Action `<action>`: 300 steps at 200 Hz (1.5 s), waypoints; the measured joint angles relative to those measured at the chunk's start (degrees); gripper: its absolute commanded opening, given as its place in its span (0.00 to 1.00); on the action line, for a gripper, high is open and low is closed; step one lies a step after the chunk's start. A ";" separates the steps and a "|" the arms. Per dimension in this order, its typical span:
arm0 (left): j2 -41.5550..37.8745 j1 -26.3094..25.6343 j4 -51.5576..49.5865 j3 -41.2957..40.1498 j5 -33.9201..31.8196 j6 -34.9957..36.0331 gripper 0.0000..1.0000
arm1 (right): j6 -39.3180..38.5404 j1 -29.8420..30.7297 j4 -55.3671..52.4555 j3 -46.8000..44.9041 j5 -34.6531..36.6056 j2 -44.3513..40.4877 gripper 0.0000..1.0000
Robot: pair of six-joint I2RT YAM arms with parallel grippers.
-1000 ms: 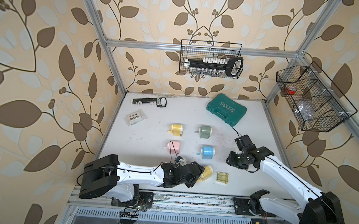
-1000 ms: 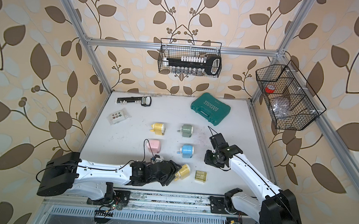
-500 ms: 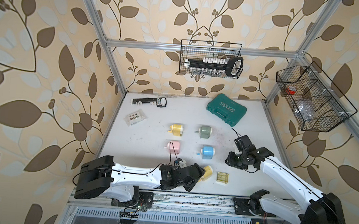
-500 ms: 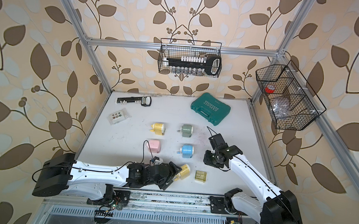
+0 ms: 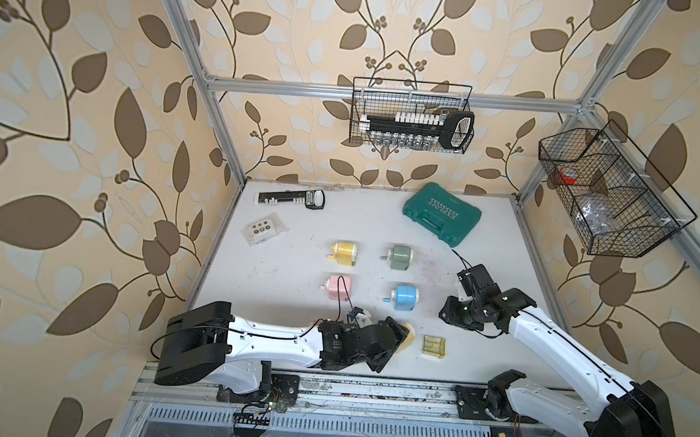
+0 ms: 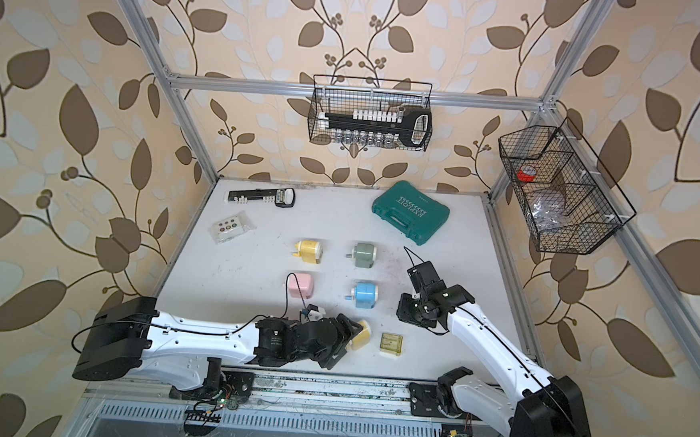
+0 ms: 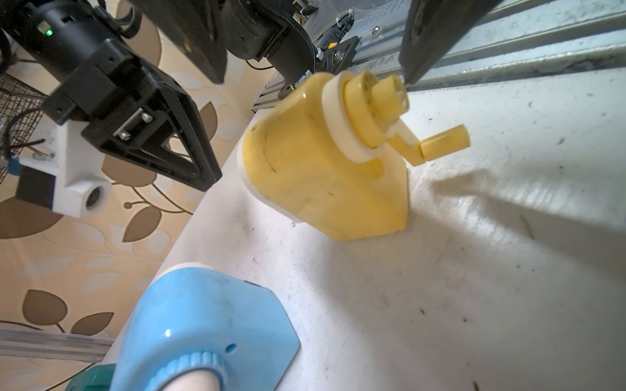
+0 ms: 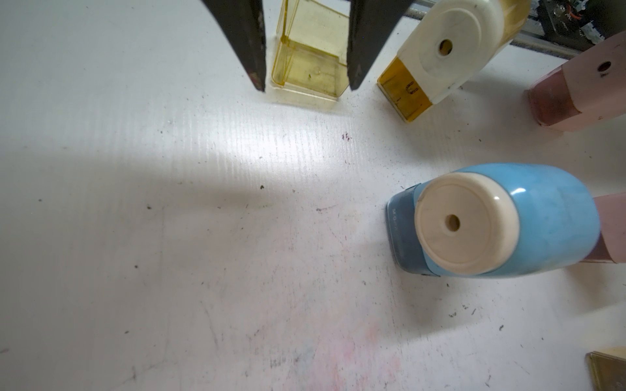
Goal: Put the tray back into the pencil sharpener
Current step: Adjust the pencil sharpener at the center of the board.
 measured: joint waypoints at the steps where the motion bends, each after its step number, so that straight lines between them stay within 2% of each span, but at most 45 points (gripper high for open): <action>1: 0.00 0.00 -0.04 0.02 -0.02 0.02 0.81 | 0.00 0.00 0.00 0.00 0.00 0.00 0.36; 108: -1.90 0.00 -1.40 0.09 -4.20 0.11 0.79 | 0.00 0.00 0.07 -0.02 0.00 0.37 0.36; 207: -2.36 0.20 -1.99 0.09 -4.90 0.13 0.78 | 0.00 0.00 0.13 0.00 0.00 0.74 0.36; 300: -2.34 2.84 -1.99 0.00 -4.55 1.20 0.78 | 0.00 0.02 0.52 0.00 0.00 1.70 0.37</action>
